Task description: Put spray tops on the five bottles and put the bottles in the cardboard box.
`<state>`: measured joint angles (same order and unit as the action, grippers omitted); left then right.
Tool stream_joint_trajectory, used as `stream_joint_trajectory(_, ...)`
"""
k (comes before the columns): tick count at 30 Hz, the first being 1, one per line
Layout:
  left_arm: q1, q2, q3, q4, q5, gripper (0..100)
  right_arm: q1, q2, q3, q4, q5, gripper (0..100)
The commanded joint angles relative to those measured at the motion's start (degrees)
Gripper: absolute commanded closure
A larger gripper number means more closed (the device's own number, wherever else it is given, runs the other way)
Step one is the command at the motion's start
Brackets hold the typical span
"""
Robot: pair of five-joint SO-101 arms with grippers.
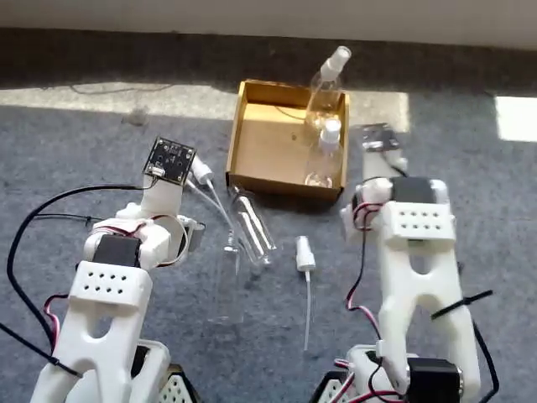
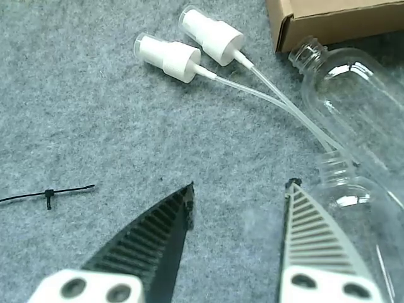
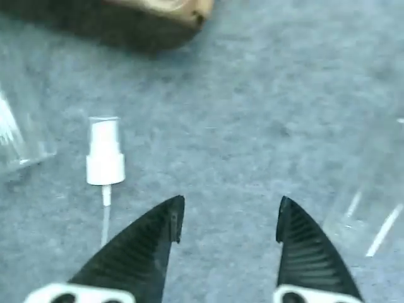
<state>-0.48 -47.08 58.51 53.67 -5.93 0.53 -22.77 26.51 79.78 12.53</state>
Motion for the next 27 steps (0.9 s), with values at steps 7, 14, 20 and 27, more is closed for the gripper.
stream_joint_trajectory(7, 0.8, -1.4, -0.2, -0.9, -0.3, 79, 18.2, 19.0, -22.1, 2.4, 12.0, 72.6)
stream_joint_trajectory(14, 0.8, -1.2, -0.2, -1.0, -0.3, 79, 18.5, 36.6, -36.1, 2.4, 13.7, 64.7)
stream_joint_trajectory(20, 0.8, -1.2, -0.2, -1.0, -0.3, 79, 19.0, 44.7, -40.9, 1.8, 13.0, 64.7)
stream_joint_trajectory(27, 0.8, -1.2, -0.2, -1.0, -0.3, 79, 20.7, 50.7, -42.1, 0.3, 12.2, 64.8)
